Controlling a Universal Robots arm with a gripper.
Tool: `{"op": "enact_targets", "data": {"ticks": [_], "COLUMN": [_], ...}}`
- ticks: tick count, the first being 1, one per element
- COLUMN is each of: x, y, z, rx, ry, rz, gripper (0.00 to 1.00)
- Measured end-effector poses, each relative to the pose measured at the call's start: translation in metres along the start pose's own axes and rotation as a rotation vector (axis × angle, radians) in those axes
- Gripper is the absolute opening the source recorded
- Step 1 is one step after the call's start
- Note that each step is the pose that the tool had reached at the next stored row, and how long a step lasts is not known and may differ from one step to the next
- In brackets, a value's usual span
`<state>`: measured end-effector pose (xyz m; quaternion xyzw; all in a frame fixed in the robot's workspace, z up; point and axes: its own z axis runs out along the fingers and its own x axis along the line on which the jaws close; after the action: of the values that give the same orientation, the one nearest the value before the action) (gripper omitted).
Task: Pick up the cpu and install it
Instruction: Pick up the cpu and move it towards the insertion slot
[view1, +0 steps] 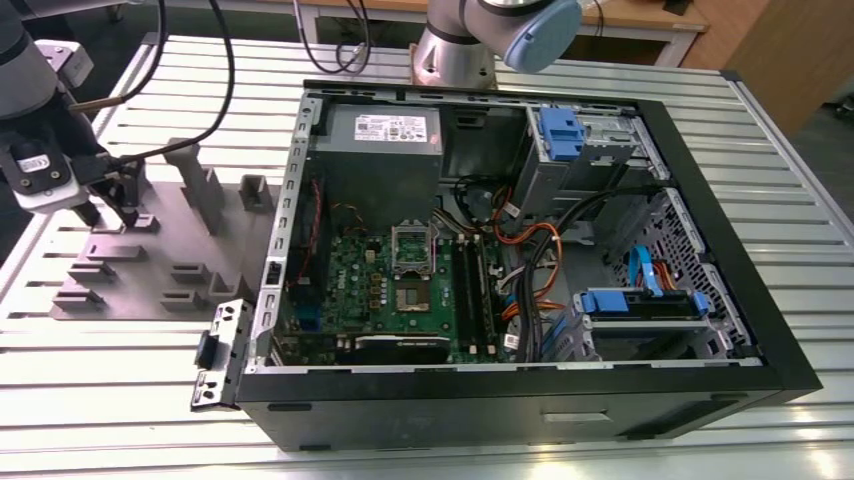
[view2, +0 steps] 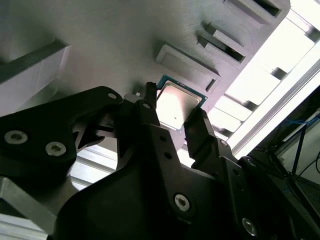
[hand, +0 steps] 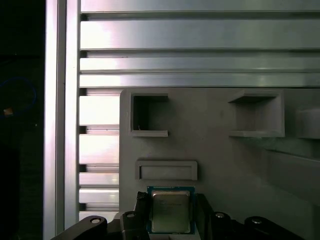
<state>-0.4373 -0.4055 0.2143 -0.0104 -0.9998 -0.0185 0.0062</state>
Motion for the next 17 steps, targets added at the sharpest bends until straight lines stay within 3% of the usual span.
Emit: {"op": "enact_targets", "data": {"ticks": [17], "x": [0.0001], "y": [0.0001], "z": [-0.0045], "rx": [0.0002], "ry": [0.0003], "rz": [0.000], "gripper": [0.47]}}
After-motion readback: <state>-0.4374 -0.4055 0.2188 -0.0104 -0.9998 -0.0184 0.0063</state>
